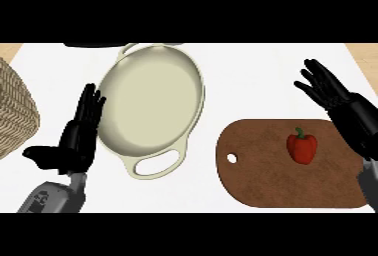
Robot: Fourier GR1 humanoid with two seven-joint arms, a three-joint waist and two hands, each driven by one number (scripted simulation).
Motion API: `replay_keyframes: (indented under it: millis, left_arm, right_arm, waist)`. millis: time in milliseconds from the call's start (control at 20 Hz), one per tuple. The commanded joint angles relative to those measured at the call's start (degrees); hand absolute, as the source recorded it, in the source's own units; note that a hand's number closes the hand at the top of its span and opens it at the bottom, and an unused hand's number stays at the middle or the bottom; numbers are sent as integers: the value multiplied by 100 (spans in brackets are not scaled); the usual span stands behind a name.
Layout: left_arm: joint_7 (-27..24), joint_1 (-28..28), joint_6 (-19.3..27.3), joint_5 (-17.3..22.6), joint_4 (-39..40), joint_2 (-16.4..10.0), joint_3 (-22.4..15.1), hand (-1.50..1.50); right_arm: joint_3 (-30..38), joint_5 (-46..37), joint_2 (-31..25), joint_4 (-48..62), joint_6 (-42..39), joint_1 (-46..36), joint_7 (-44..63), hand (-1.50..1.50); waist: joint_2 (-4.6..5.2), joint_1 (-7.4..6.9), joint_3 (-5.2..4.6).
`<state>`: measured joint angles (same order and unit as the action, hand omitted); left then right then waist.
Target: Pick the bell pepper from the cutting board and place it in the pot
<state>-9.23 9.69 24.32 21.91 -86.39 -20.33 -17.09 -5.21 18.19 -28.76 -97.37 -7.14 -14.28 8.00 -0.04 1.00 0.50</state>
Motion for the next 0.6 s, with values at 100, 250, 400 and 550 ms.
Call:
replay_keyframes:
  millis: [100, 250, 400, 550]
  left_arm:
    - [335, -412, 93, -255, 362, -712, 291, 0]
    - [515, -913, 270, -538, 660, -1295, 424, 0]
    - [601, -1102, 150, -423, 689, -1224, 325, 0]
    - [728, -1055, 49, -405, 596, -1371, 355, 0]
  right_arm:
    - [951, -102, 493, 222, 1098, 1198, -758, 150]
    - [1934, 224, 775, 648, 1755, 1854, -1089, 150]
    - [2439, -1563, 123, 584, 3090, 1903, -1843, -150]
    - [2281, -1964, 1126, 312, 3873, 2495, -3128, -150]
  waist:
    - [-10, 177, -23]
    - [-27, 442, 30]
    - [-54, 572, -18]
    - [-64, 392, -9]
